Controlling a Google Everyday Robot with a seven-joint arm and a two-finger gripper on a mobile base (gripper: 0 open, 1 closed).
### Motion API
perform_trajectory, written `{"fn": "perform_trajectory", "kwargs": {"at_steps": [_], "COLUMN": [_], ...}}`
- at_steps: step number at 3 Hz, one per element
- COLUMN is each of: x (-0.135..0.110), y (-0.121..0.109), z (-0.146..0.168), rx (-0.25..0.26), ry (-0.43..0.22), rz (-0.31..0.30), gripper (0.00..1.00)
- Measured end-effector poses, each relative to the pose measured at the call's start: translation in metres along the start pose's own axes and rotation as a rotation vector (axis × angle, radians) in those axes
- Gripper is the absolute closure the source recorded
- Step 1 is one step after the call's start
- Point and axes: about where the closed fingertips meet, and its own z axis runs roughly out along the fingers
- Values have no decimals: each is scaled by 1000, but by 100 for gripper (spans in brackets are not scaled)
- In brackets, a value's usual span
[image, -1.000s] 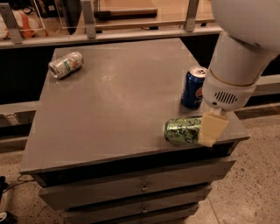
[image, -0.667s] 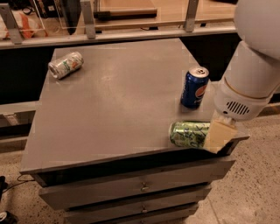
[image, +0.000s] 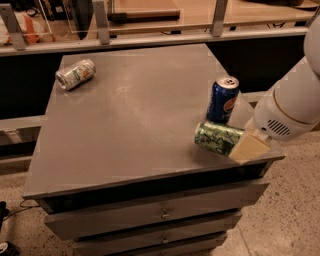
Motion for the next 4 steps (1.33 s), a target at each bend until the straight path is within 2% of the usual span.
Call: {"fn": "perform_trajectory", "kwargs": {"at_steps": [1, 3, 4], "x": [-4, 11, 7], "y": [-11, -17, -16], "z": [1, 13, 22], "rx": [32, 25, 15], "ry": [-50, -53, -72], "rz": [20, 67, 63], "gripper": [100, 100, 100]}}
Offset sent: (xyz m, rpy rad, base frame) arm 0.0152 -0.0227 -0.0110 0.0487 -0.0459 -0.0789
